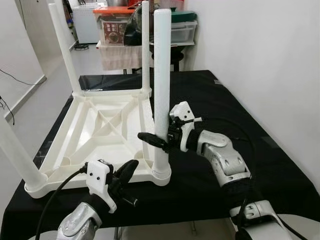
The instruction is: Building children table
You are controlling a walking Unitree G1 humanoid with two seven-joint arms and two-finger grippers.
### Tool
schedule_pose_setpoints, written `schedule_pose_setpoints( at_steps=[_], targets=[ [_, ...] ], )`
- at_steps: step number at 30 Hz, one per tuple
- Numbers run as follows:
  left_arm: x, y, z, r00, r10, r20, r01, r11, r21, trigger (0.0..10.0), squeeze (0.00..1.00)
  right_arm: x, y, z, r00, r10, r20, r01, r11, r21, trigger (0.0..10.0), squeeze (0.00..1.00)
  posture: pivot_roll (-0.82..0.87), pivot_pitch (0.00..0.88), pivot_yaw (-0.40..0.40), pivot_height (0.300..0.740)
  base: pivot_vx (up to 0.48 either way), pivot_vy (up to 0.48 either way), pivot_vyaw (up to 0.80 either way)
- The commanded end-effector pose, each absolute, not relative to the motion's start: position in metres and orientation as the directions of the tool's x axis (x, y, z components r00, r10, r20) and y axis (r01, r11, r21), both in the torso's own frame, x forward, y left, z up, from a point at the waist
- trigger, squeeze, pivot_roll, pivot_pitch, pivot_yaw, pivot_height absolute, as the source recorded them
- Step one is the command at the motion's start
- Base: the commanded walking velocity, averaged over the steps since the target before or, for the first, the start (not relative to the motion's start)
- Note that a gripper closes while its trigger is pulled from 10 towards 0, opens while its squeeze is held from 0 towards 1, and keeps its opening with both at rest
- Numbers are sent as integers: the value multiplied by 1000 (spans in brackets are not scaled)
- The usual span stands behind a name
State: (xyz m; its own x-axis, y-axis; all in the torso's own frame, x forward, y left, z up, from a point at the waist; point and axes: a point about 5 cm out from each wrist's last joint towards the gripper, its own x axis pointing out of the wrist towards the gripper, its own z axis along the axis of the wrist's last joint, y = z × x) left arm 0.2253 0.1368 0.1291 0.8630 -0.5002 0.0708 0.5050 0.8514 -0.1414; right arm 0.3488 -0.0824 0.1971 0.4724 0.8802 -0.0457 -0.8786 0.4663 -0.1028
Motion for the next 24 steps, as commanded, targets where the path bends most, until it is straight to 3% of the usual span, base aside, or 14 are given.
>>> schedule_pose_setpoints(
  at_steps=[1, 2, 4, 5, 6, 7, 9, 10, 18, 20, 22, 23, 24],
  targets=[
    [224, 137, 127, 866, -495, 62, 499, 856, -136, 10000, 0, 350, -80, 202, 355, 932, -75, -932, 346, -111, 10000, 0, -10, 0, -34, 740, 0, 0, 0],
    [224, 137, 127, 868, -493, 63, 497, 857, -136, 10000, 0, 352, -83, 204, 294, 951, -92, -953, 285, -103, 10000, 0, -8, 0, -37, 740, 0, 0, 0],
    [223, 137, 127, 868, -492, 63, 496, 858, -136, 10000, 0, 354, -85, 205, 252, 962, -104, -966, 244, -87, 10000, 0, -7, 0, -38, 740, 0, 0, 0],
    [223, 137, 127, 869, -491, 64, 495, 858, -136, 10000, 0, 355, -87, 206, 229, 967, -112, -972, 221, -75, 8980, 0, -7, 0, -38, 740, 0, 0, 0],
    [223, 137, 127, 869, -490, 64, 494, 859, -137, 10000, 0, 357, -89, 207, 227, 967, -119, -973, 220, -74, 4314, 0, -6, 0, -39, 740, 0, 0, 0],
    [223, 137, 127, 870, -489, 64, 493, 859, -136, 10000, 0, 359, -90, 206, 237, 963, -126, -971, 229, -72, 2510, 0, -6, 0, -39, 740, 0, 0, 0],
    [223, 137, 127, 870, -489, 64, 493, 859, -136, 10000, 0, 359, -90, 206, 237, 963, -126, -971, 229, -72, 2510, 0, -6, 0, -39, 740, 0, 0, 0],
    [223, 137, 127, 871, -488, 64, 492, 860, -137, 10000, 0, 361, -90, 206, 248, 961, -127, -968, 240, -73, 0, 0, -6, 0, -39, 740, 0, 0, 0],
    [223, 137, 128, 872, -485, 67, 490, 861, -138, 10000, 0, 363, -99, 203, 285, 952, -108, -957, 276, -87, 0, 0, -12, 0, -43, 740, 0, 0, 0],
    [223, 138, 129, 873, -483, 68, 488, 862, -138, 10000, 0, 364, -108, 198, 391, 914, -111, -919, 380, -103, 0, 0, -16, 0, -44, 740, 0, 0, 0],
    [224, 138, 129, 873, -482, 69, 487, 862, -138, 10000, 0, 364, -110, 196, 415, 903, -112, -908, 405, -105, 0, 0, -16, 0, -44, 740, 0, 0, 0],
    [224, 139, 129, 874, -481, 69, 485, 863, -138, 10000, 0, 363, -111, 188, 511, 851, -117, -859, 504, -86, 0, 0, -25, 0, -42, 740, 0, 0, 0],
    [224, 139, 129, 874, -481, 69, 485, 863, -138, 10000, 0, 363, -111, 188, 511, 851, -117, -859, 504, -86, 0, 0, -25, 0, -42, 740, 0, 0, 0]
  ],
)
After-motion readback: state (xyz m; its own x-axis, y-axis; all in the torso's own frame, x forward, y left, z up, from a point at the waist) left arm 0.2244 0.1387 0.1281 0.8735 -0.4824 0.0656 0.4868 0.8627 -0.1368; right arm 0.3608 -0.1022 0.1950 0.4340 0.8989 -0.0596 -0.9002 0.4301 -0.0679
